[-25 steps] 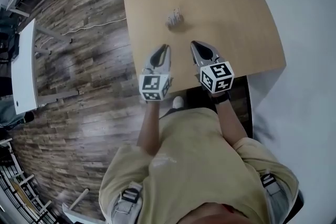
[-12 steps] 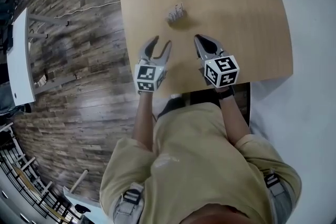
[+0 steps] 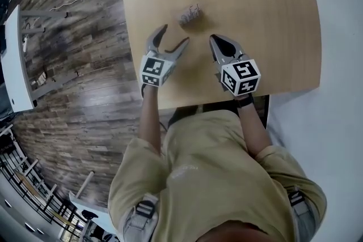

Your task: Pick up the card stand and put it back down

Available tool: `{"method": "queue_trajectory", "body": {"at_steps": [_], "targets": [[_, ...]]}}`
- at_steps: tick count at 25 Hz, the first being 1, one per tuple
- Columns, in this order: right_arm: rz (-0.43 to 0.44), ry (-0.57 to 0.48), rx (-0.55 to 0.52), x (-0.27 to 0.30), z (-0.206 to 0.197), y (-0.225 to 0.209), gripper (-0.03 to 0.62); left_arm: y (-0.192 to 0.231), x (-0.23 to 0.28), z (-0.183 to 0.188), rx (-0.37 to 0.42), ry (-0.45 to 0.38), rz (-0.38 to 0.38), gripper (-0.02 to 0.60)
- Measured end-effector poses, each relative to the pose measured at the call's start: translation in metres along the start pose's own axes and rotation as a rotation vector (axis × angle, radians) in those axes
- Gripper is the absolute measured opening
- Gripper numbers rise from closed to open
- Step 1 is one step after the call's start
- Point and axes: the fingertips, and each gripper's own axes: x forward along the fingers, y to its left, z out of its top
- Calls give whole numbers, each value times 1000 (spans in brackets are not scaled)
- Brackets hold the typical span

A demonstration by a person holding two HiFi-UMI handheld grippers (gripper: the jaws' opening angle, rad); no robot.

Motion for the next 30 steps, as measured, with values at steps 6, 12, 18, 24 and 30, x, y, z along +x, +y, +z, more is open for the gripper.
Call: {"method": "queue_trajectory", "body": {"at_steps": [6, 12, 18, 24, 30], "targets": [[-21, 10, 24, 25, -3, -20, 5, 16, 34, -12, 16, 0, -29, 359], [-9, 23, 31, 42, -8, -25, 5, 25, 66, -22, 46, 46, -58, 355], [-18, 35, 49, 42, -19, -31, 5, 21, 86, -31, 87, 78, -98, 301], [-40, 36, 67, 38, -25, -44, 5, 18, 96, -43, 102, 119, -96, 235], [-63, 37, 97, 33, -24, -49, 5, 23, 98, -49, 171, 202, -78, 134]]}}
